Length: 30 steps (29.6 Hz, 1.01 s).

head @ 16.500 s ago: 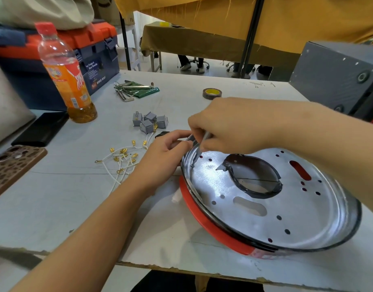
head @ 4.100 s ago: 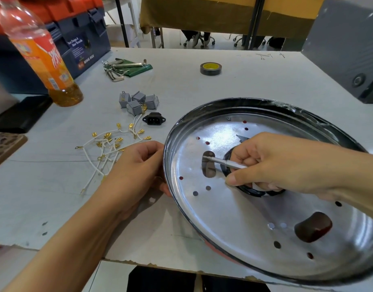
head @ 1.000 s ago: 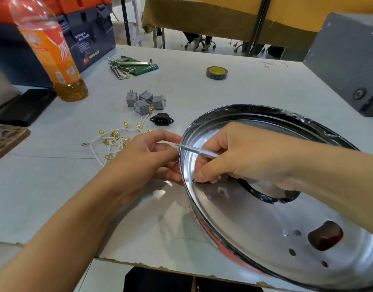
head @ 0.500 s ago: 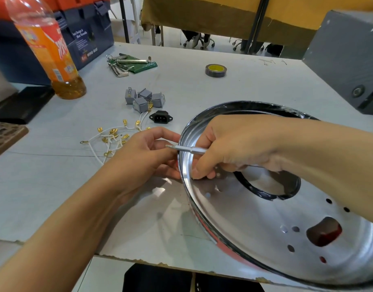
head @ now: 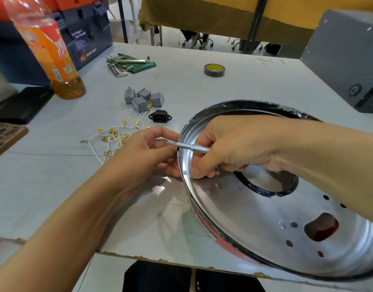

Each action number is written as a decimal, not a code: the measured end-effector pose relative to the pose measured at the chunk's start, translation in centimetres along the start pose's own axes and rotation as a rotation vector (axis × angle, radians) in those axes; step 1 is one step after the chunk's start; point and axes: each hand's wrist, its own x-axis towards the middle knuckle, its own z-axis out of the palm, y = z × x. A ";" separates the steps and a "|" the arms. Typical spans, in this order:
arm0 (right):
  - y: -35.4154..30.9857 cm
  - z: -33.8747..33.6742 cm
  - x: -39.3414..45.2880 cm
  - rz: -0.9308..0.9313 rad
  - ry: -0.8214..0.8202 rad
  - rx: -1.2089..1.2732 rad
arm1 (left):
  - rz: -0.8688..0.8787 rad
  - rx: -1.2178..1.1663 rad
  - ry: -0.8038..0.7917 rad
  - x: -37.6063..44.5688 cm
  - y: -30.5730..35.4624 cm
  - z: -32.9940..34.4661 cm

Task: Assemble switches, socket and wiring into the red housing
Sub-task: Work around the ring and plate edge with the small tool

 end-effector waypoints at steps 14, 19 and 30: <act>1.8 -2.1 -2.3 -0.181 0.119 0.412 | 0.012 -0.047 0.000 0.0 -0.2 0.1; 2.7 -2.3 -2.4 -0.389 -0.037 0.737 | 0.043 -0.055 -0.037 -0.1 -0.4 0.0; 2.5 -0.8 -2.3 -0.347 0.163 0.524 | 0.004 -0.119 -0.043 -0.2 -0.1 0.3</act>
